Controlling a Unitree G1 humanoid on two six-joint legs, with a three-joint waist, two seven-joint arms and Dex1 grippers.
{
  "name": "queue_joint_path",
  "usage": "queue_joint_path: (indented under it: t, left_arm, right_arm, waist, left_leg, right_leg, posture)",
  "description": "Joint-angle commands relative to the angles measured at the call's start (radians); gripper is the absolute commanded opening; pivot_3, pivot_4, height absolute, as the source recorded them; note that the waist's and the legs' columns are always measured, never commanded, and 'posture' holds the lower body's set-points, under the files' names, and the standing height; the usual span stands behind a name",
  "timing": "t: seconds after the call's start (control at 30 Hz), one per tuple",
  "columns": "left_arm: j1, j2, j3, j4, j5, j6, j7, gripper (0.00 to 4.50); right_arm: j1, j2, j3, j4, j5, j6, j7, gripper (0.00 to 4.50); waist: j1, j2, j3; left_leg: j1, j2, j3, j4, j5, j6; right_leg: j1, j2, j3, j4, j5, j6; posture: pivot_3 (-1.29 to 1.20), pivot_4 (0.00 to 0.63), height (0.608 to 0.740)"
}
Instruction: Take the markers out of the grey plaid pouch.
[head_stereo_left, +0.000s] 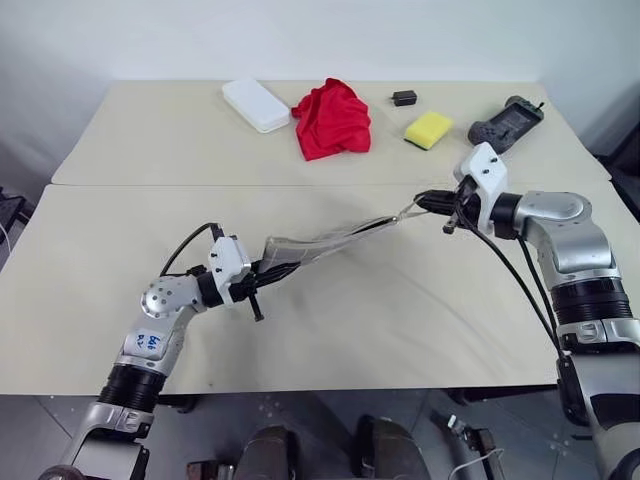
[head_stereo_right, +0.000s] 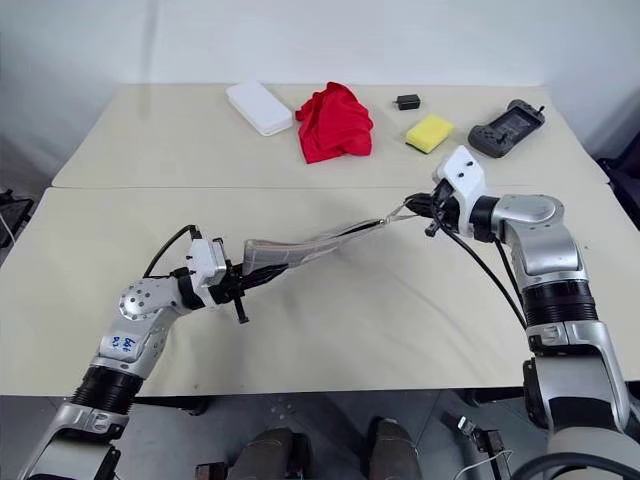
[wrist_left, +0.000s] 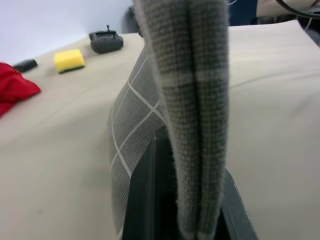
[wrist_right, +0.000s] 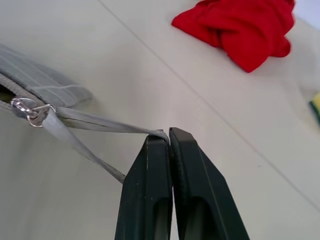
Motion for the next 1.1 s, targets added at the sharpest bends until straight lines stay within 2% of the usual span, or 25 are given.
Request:
queue_joint_path:
  t: [0.03,0.13,0.23,0.33,0.47,0.57,0.7,0.77,0.9,1.0,1.1]
  left_arm:
    - [-0.009,0.001,0.036,-0.030,-0.015,0.034,-0.036,0.00]
    - [-0.025,-0.010,0.022,-0.019,0.003,0.049,-0.074,0.00]
    - [-0.025,-0.026,0.026,-0.016,0.008,0.061,-0.087,0.00]
    - [-0.046,-0.039,0.034,0.000,0.017,0.064,-0.092,0.00]
    - [-0.056,-0.046,0.042,0.014,0.013,0.088,-0.109,0.00]
    - [-0.058,-0.049,0.046,0.012,-0.001,0.114,-0.138,0.00]
    - [-0.056,-0.058,0.054,-0.040,-0.080,0.190,-0.211,0.00]
    - [-0.056,-0.055,0.042,-0.054,-0.075,0.198,-0.238,0.00]
    - [-0.078,-0.088,0.028,-0.048,-0.040,0.159,-0.247,0.00]
    - [-0.093,-0.119,0.031,-0.004,0.004,0.106,-0.218,0.74]
    - [-0.105,-0.156,0.021,0.078,0.051,0.051,-0.203,0.74]
  right_arm:
    - [0.035,-0.017,-0.057,-0.176,0.167,0.134,0.144,0.02]
    - [0.069,-0.002,-0.066,-0.273,0.230,0.174,0.190,0.76]
    - [0.089,-0.006,-0.068,-0.287,0.206,0.140,0.179,1.77]
    - [0.087,-0.003,-0.131,-0.323,0.256,0.110,0.182,2.81]
    - [0.094,-0.049,-0.220,-0.341,0.393,0.244,0.236,4.16]
    - [0.103,-0.067,-0.286,-0.338,0.454,0.299,0.214,4.16]
    - [0.167,-0.116,-0.356,-0.279,0.414,0.250,0.177,4.16]
    - [0.198,-0.135,-0.379,-0.264,0.408,0.235,0.171,4.50]
    - [0.348,-0.219,-0.364,-0.219,0.264,-0.048,0.288,4.50]
    - [0.355,-0.234,-0.369,-0.220,0.266,-0.070,0.284,4.50]
    - [0.337,-0.259,-0.361,-0.309,0.305,0.003,0.286,4.50]
  waist:
    - [0.002,0.000,0.000]
    - [0.003,0.000,0.000]
    - [0.005,0.000,0.000]
    - [0.007,0.000,0.000]
    - [0.007,0.000,0.000]
    - [0.005,0.000,0.000]
    - [0.011,0.000,0.000]
    - [0.013,0.000,0.000]
    - [0.020,0.000,0.000]
    - [0.023,0.000,0.000]
    - [0.020,0.001,0.000]
  left_leg:
    - [0.000,0.000,0.000,0.000,0.000,0.000]
    - [0.000,0.001,-0.002,0.000,0.000,0.000]
    - [0.000,0.000,-0.001,0.001,0.000,0.000]
    - [0.000,0.000,-0.001,0.001,0.000,0.000]
    - [0.000,0.000,-0.001,0.001,0.000,0.000]
    - [0.000,0.000,-0.001,0.001,0.000,0.000]
    - [0.000,0.000,0.000,0.001,0.000,0.000]
    - [0.000,-0.001,0.000,0.001,0.000,0.000]
    - [0.000,-0.001,0.002,0.000,0.000,0.000]
    - [0.000,-0.001,0.003,0.001,0.000,0.000]
    - [0.002,-0.001,0.003,0.001,0.000,0.000]
  right_leg:
    - [0.000,0.000,0.000,0.000,0.000,0.000]
    - [0.000,0.001,0.000,-0.001,0.000,0.000]
    - [0.001,0.000,0.000,0.000,0.000,0.000]
    - [0.001,0.000,0.000,-0.001,0.000,0.000]
    - [0.001,0.000,-0.001,-0.001,0.000,0.000]
    - [0.001,0.000,-0.001,-0.001,0.000,0.000]
    - [0.001,0.000,-0.001,-0.001,0.000,0.000]
    - [0.001,0.000,-0.001,-0.001,0.000,0.000]
    - [0.001,0.000,-0.001,-0.002,0.000,0.000]
    - [0.002,0.000,0.000,-0.002,0.001,0.001]
    - [0.003,0.000,0.001,-0.001,0.001,0.001]
  posture:
    - [0.00,0.150,0.740]
    - [0.00,0.150,0.740]
    - [0.00,0.150,0.740]
    - [0.00,0.150,0.740]
    - [0.00,0.150,0.740]
    - [0.00,0.150,0.740]
    - [0.00,0.150,0.740]
    - [0.00,0.150,0.740]
    - [0.00,0.150,0.740]
    - [0.00,0.150,0.740]
    - [0.00,0.150,0.740]
